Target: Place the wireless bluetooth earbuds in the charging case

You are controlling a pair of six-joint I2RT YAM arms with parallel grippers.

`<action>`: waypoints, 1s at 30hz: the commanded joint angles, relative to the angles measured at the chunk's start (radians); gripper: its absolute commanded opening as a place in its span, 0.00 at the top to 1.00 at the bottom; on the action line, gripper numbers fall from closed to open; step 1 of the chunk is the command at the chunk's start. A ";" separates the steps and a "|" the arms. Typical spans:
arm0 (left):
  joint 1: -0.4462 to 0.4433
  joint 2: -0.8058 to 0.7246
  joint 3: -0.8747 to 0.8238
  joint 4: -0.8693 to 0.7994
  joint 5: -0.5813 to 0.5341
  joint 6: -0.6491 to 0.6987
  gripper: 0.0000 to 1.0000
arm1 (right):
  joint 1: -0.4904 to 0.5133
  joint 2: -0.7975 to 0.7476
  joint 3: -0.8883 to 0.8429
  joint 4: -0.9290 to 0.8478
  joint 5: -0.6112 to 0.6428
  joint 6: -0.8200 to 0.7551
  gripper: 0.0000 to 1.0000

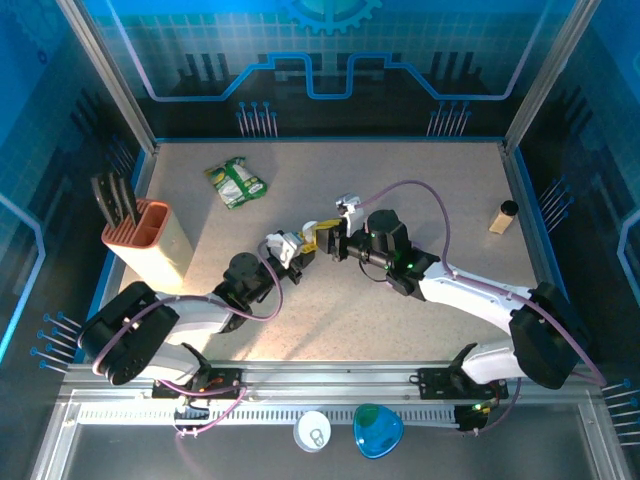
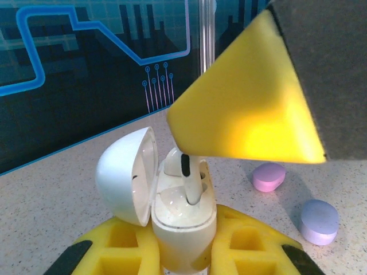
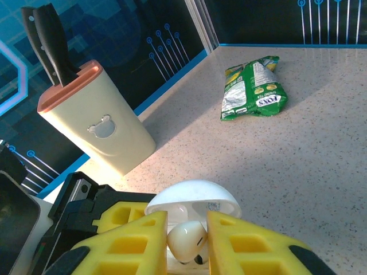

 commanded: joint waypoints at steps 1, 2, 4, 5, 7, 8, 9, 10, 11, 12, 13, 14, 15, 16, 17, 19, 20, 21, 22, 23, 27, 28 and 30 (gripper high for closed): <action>-0.008 -0.037 0.035 0.015 -0.025 -0.022 0.93 | 0.019 0.004 0.003 -0.011 0.033 -0.018 0.72; -0.007 -0.037 0.036 0.012 -0.025 -0.023 0.93 | 0.021 0.002 0.005 -0.011 0.032 -0.019 0.70; -0.008 -0.036 0.037 0.013 -0.025 -0.021 0.93 | 0.020 -0.001 0.011 -0.019 0.032 -0.019 0.66; -0.008 -0.034 0.036 0.013 -0.024 -0.022 0.93 | 0.021 -0.003 0.018 -0.024 0.033 -0.021 0.65; -0.008 -0.033 0.037 0.013 -0.022 -0.022 0.92 | 0.020 -0.011 0.026 -0.035 0.038 -0.021 0.63; -0.007 -0.033 0.036 0.013 -0.021 -0.023 0.92 | 0.019 -0.018 0.026 -0.035 0.036 -0.019 0.62; -0.008 -0.033 0.036 0.013 -0.019 -0.024 0.92 | 0.017 -0.023 0.026 -0.032 0.030 -0.013 0.60; -0.008 -0.037 0.036 0.011 -0.015 -0.025 0.92 | 0.012 -0.029 0.024 -0.029 0.015 -0.006 0.58; -0.008 -0.039 0.035 0.004 -0.009 -0.025 0.92 | 0.007 -0.036 0.020 -0.022 -0.001 0.003 0.56; -0.008 -0.039 0.035 -0.002 -0.004 -0.024 0.92 | 0.002 -0.041 0.018 -0.018 -0.012 0.011 0.55; -0.008 -0.039 0.036 -0.006 -0.001 -0.024 0.92 | -0.002 -0.046 0.017 -0.015 -0.024 0.019 0.54; -0.008 -0.038 0.036 -0.008 0.001 -0.024 0.92 | -0.006 -0.050 0.012 -0.012 -0.033 0.028 0.53; -0.008 -0.034 0.034 -0.007 0.002 -0.024 0.92 | -0.013 -0.051 0.009 -0.009 -0.043 0.035 0.54; -0.008 -0.030 0.033 -0.007 0.003 -0.022 0.92 | -0.022 -0.052 0.005 -0.002 -0.057 0.048 0.54; -0.008 -0.027 0.032 -0.006 0.003 -0.021 0.92 | -0.032 -0.052 -0.002 0.008 -0.070 0.061 0.54; -0.008 -0.026 0.029 -0.008 0.008 -0.021 0.92 | -0.046 -0.052 -0.018 0.030 -0.086 0.082 0.54; -0.008 -0.025 0.027 -0.008 0.012 -0.022 0.92 | -0.052 -0.053 -0.024 0.033 -0.088 0.093 0.54; -0.008 -0.026 0.027 -0.008 0.013 -0.022 0.92 | -0.058 -0.055 -0.031 0.037 -0.088 0.101 0.54; -0.008 -0.027 0.025 -0.009 0.014 -0.021 0.92 | -0.067 -0.056 -0.039 0.044 -0.088 0.110 0.54; -0.007 -0.031 0.022 -0.009 0.016 -0.020 0.92 | -0.073 -0.058 -0.043 0.040 -0.087 0.118 0.54; -0.008 -0.046 0.014 -0.008 0.040 -0.019 0.92 | -0.093 -0.048 -0.027 -0.018 -0.099 0.109 0.64; -0.008 -0.049 0.014 -0.009 0.046 -0.018 0.92 | -0.094 -0.048 -0.024 -0.027 -0.104 0.104 0.67; -0.008 -0.054 0.014 -0.012 0.052 -0.017 0.92 | -0.095 -0.043 -0.019 -0.034 -0.118 0.097 0.71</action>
